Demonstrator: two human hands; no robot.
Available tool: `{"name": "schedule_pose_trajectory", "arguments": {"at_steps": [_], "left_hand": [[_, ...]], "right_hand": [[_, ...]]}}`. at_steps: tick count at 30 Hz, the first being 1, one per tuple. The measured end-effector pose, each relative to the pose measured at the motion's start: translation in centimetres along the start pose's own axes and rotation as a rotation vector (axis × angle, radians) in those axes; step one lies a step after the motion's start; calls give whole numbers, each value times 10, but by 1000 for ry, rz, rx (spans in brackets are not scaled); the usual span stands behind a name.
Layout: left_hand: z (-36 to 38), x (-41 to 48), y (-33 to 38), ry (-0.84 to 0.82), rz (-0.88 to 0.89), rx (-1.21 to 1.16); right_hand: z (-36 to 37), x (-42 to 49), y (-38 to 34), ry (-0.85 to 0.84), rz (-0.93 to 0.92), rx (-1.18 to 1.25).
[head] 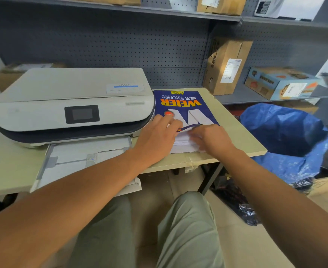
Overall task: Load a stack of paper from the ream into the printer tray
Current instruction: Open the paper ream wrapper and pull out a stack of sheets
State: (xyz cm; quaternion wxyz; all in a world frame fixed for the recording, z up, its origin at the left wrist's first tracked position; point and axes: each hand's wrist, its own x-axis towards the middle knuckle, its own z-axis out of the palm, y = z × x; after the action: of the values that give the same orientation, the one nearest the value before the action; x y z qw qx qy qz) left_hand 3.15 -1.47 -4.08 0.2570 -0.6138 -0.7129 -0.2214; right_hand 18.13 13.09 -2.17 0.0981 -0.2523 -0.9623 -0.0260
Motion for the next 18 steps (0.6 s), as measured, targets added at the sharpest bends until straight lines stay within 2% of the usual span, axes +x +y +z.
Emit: {"name": "schedule_pose_trajectory", "arguments": {"at_steps": [5, 12, 18], "left_hand": [[7, -1, 5, -151, 161, 49], [14, 11, 9, -307, -43, 160], [15, 18, 4, -318, -98, 163]], "right_hand": [[1, 12, 11, -84, -44, 32], [0, 16, 16, -98, -27, 98], [-9, 16, 16, -91, -59, 74]]}}
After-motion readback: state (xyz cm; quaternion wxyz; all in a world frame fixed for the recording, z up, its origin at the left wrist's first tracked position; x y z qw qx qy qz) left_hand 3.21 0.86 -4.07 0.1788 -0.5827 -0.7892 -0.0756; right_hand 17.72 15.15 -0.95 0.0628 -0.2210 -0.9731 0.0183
